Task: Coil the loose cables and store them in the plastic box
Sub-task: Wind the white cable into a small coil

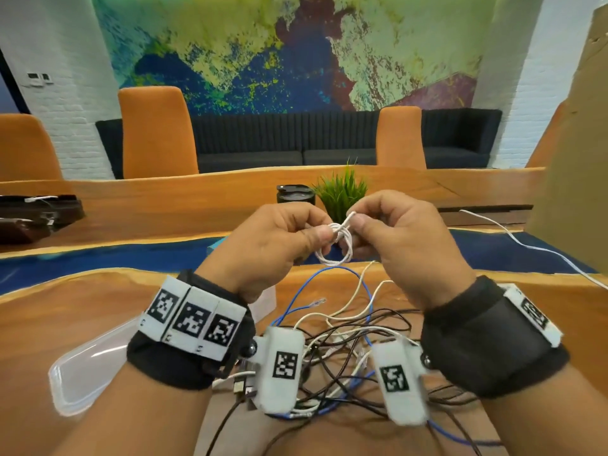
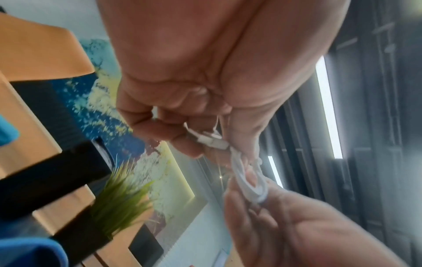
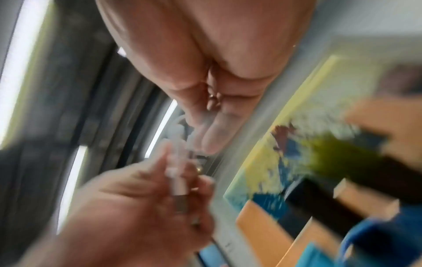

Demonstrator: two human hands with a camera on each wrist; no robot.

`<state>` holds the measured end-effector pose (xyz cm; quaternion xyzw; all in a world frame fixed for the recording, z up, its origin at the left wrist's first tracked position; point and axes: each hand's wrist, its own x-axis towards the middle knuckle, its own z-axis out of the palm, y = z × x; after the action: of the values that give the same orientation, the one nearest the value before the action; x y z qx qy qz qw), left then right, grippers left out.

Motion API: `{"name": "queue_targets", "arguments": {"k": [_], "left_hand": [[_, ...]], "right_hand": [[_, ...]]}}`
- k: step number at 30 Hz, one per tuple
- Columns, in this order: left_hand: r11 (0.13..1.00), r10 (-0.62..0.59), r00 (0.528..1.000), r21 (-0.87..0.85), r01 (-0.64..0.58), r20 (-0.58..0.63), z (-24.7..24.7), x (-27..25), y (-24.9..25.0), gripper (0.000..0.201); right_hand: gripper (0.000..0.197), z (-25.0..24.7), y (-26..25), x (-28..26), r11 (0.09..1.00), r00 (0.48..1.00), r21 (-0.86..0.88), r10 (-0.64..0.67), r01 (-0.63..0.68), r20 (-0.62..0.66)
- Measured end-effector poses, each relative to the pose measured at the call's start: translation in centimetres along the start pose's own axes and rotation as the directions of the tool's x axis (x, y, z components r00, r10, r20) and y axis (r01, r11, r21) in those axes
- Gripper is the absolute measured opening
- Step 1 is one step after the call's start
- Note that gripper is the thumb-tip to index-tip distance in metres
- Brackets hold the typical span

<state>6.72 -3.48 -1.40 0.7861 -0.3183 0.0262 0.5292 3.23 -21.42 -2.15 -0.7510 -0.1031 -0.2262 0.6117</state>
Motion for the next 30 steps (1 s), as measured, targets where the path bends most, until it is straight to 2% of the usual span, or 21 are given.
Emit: {"name": "queue_targets", "arguments": {"k": [2, 5, 7, 10, 12, 13, 14, 16, 18, 19, 21, 23, 26, 28, 30], "left_hand": [[1.0, 0.031, 0.999, 0.003, -0.031, -0.026, -0.1, 0.2, -0.2, 0.012], [0.996, 0.078, 0.995, -0.038, -0.08, -0.065, 0.1, 0.3, -0.5, 0.01], [0.991, 0.111, 0.987, -0.06, -0.118, -0.119, 0.5, 0.4, -0.4, 0.01], [0.983, 0.179, 0.96, 0.001, -0.183, -0.214, 1.3, 0.5, -0.2, 0.01], [0.973, 0.23, 0.945, 0.07, -0.22, -0.232, 1.6, 0.5, 0.0, 0.011], [0.968, 0.248, 0.94, 0.099, -0.23, -0.233, 1.7, 0.5, 0.0, 0.012], [0.966, 0.252, 0.938, 0.116, -0.231, -0.236, 1.8, 0.6, 0.0, 0.013], [0.974, 0.219, 0.939, 0.11, -0.196, -0.266, 2.1, 0.7, -0.1, 0.012], [0.99, 0.142, 0.948, 0.05, -0.133, -0.285, 2.6, 0.7, 0.0, 0.009], [0.996, 0.091, 0.964, 0.005, -0.093, -0.251, 3.0, 0.7, 0.2, 0.007], [0.999, -0.004, 0.995, -0.052, -0.002, -0.104, 3.8, 0.4, 0.6, 0.007], [0.997, -0.049, 0.999, 0.057, 0.05, -0.024, 4.1, 0.2, 0.9, 0.013], [0.949, -0.015, 0.994, 0.311, 0.047, -0.105, 3.0, 0.1, 1.3, 0.014], [0.922, -0.007, 0.992, 0.385, 0.054, -0.123, 1.9, 0.0, 1.4, 0.013], [0.905, -0.065, 0.996, 0.416, 0.087, -0.067, 1.2, -0.3, 1.2, 0.011]], "right_hand": [[0.008, 0.4, -0.1, 0.0, 0.923, 0.977, 0.321, 0.205, -0.214, 0.062], [0.013, -0.2, 0.3, 0.1, 0.808, 0.9, 0.4, 0.357, -0.432, 0.25], [0.015, -0.8, 0.5, 0.1, 0.751, 0.848, 0.412, 0.376, -0.515, 0.374], [0.02, -1.2, 0.4, -0.1, 0.684, 0.777, 0.445, 0.296, -0.578, 0.556], [0.025, -1.2, -0.2, -0.3, 0.7, 0.76, 0.43, 0.253, -0.571, 0.599], [0.026, -1.3, -0.7, -0.4, 0.758, 0.776, 0.378, 0.257, -0.532, 0.576], [0.024, -1.4, -1.2, -0.5, 0.84, 0.813, 0.286, 0.271, -0.462, 0.516], [0.015, -1.8, -2.0, -0.7, 0.954, 0.906, 0.043, 0.267, -0.297, 0.327], [0.01, -2.6, -2.7, -0.9, 0.978, 0.969, -0.129, 0.186, -0.165, 0.164], [0.008, -3.2, -2.9, -1.0, 0.972, 0.981, -0.195, 0.156, -0.13, 0.12], [0.007, -5.2, -2.9, -1.3, 0.943, 0.983, -0.31, 0.158, -0.122, 0.094], [0.01, -8.3, -2.3, -1.3, 0.885, 0.972, -0.433, 0.225, -0.173, 0.073], [0.012, -15.2, -0.2, -0.9, 0.704, 0.938, -0.644, 0.342, -0.299, -0.061], [0.015, -19.5, 2.1, -0.9, 0.515, 0.897, -0.775, 0.416, -0.366, -0.146], [0.019, -21.8, 4.6, -1.4, 0.295, 0.829, -0.878, 0.53, -0.376, -0.177]]}}
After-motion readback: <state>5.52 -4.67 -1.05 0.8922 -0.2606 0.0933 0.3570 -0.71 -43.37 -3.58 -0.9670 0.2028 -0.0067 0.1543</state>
